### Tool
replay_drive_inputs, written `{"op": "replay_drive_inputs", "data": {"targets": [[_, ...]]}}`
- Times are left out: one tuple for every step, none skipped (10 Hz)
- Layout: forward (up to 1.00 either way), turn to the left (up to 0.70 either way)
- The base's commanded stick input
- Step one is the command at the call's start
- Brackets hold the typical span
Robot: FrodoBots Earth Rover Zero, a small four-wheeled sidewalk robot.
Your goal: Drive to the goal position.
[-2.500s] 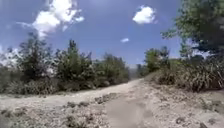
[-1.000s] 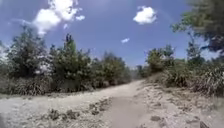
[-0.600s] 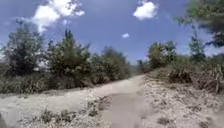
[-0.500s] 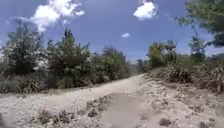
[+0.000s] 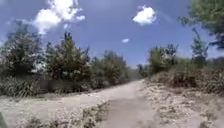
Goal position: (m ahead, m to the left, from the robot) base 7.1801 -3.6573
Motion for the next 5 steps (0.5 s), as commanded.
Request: {"op": "replay_drive_inputs", "data": {"targets": [[0.45,0.0],[0.45,0.0],[0.45,0.0],[0.45,0.0],[0.45,0.0]]}}
